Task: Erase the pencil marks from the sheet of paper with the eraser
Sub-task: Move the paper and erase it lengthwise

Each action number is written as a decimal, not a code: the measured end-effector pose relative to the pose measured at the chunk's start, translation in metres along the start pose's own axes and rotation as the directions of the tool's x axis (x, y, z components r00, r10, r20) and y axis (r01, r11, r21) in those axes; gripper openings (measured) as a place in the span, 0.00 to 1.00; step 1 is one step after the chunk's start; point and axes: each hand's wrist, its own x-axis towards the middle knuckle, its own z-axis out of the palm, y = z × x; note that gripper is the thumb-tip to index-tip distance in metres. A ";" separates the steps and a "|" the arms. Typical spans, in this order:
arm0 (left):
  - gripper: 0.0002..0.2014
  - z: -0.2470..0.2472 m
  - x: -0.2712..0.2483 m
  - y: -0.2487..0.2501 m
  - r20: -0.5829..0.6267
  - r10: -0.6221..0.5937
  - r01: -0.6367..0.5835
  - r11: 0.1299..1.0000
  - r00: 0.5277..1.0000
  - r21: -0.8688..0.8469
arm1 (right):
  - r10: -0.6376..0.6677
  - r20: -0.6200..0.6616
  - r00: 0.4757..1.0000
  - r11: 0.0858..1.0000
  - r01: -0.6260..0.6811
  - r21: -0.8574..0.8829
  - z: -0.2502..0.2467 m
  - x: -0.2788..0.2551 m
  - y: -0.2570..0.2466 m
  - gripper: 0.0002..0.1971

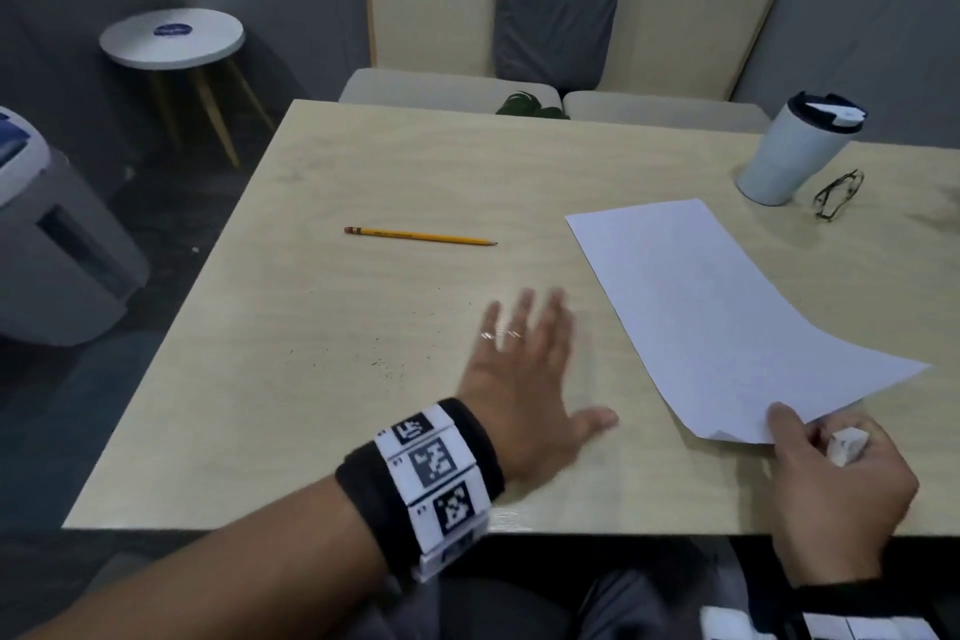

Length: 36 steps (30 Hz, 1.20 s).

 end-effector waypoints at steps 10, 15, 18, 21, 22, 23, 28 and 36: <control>0.57 -0.002 -0.028 -0.025 0.176 -0.278 0.272 0.960 0.944 0.060 | -0.026 0.010 1.000 0.989 0.027 -0.145 -0.003 -0.010 0.015 0.19; 0.50 0.000 -0.061 0.019 0.021 -0.009 0.010 0.999 1.000 -0.052 | -0.331 0.092 0.939 0.878 0.343 -0.335 -0.005 -0.021 -0.008 0.15; 0.48 0.024 -0.065 0.040 -0.099 0.250 -0.261 0.958 0.963 -0.117 | -0.477 0.318 0.819 0.666 0.573 -0.477 -0.008 -0.017 0.001 0.16; 0.47 0.051 -0.060 0.046 -0.164 0.369 -0.380 0.924 0.915 -0.044 | -0.355 0.463 0.812 0.738 0.548 -0.394 -0.008 -0.022 0.008 0.13; 0.46 0.058 -0.058 0.046 -0.176 0.378 -0.389 0.921 0.909 -0.029 | -0.341 0.489 0.803 0.750 0.546 -0.373 -0.008 -0.024 0.009 0.12; 0.46 0.063 -0.056 0.044 -0.185 0.388 -0.399 0.917 0.903 -0.021 | -0.329 0.501 0.800 0.757 0.541 -0.366 -0.008 -0.024 0.010 0.12; 0.35 0.071 -0.055 0.029 -0.307 0.417 -0.453 0.890 0.855 -0.051 | -0.234 0.542 0.807 0.830 0.457 -0.321 -0.008 -0.023 0.001 0.18; 0.44 0.073 -0.049 0.029 -0.299 0.415 -0.428 0.904 0.859 0.027 | -0.228 0.540 0.810 0.879 0.410 -0.243 -0.010 -0.019 -0.014 0.05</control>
